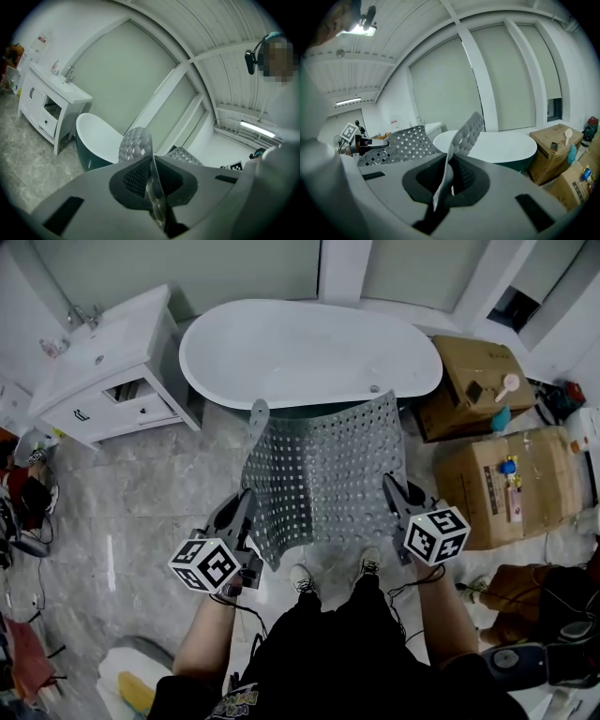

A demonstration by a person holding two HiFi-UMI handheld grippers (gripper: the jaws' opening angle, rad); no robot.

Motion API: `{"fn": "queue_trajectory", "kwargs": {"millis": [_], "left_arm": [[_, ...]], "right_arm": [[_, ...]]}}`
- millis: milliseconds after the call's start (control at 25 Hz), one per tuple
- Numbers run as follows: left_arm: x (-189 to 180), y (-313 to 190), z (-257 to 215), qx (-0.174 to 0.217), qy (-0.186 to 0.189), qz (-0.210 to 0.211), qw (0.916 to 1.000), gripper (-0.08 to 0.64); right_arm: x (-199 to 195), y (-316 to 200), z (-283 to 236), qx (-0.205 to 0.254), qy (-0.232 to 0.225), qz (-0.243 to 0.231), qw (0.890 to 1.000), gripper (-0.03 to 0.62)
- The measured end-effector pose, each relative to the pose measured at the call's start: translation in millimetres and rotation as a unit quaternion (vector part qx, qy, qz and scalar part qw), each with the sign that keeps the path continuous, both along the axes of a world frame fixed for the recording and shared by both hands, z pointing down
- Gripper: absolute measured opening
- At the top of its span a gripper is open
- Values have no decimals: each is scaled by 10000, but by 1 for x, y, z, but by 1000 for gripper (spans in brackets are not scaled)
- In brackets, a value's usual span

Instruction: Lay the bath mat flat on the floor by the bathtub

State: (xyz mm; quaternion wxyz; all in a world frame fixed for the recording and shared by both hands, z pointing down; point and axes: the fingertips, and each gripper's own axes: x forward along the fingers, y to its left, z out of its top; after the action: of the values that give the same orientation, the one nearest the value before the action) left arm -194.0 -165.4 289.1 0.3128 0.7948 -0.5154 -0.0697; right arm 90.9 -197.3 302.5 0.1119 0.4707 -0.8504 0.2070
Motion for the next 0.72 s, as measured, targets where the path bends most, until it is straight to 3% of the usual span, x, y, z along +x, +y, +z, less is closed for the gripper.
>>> {"fn": "queue_trajectory", "kwargs": {"millis": [320,720], "left_arm": [[30,-39,3,-32,-32,-248,9997,31],[104,-87,12,-134,39,-646,9978,31]], "right_arm": [[29,-47,2,48,-124,-235,9996,28],[108,-106,24,-194,-373,-510,9978,28]]}}
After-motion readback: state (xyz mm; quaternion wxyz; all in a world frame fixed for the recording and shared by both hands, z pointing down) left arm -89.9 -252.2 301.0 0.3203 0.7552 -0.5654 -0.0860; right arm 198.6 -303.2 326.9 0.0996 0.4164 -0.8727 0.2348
